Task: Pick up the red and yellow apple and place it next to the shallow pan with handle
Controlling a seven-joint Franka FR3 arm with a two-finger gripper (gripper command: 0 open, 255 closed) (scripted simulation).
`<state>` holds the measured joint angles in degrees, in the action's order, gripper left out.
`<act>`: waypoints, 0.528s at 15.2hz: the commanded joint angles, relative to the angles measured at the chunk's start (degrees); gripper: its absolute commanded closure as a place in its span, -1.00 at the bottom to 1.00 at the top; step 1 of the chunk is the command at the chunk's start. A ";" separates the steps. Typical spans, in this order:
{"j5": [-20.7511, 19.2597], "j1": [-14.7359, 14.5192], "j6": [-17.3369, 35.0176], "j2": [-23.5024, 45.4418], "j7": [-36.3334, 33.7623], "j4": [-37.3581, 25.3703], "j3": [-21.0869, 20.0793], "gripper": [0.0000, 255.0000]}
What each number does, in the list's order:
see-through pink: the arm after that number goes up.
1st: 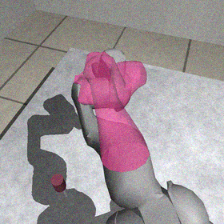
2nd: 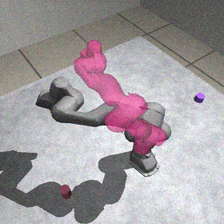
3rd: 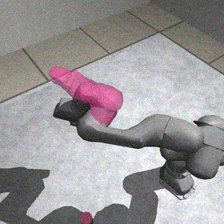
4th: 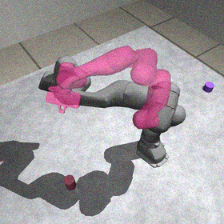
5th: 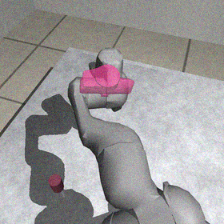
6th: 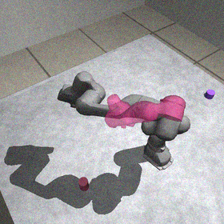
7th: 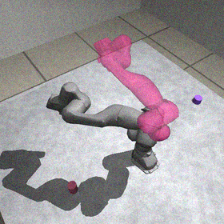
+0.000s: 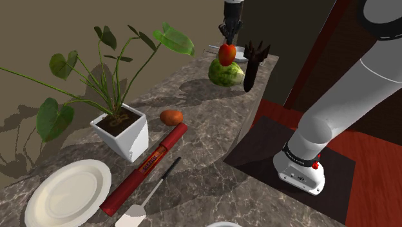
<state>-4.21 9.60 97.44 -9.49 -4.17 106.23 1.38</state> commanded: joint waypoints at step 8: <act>0.03 5.27 0.36 6.53 12.28 -7.04 6.92 1.00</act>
<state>-4.28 14.23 97.94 -3.74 6.60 100.23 7.53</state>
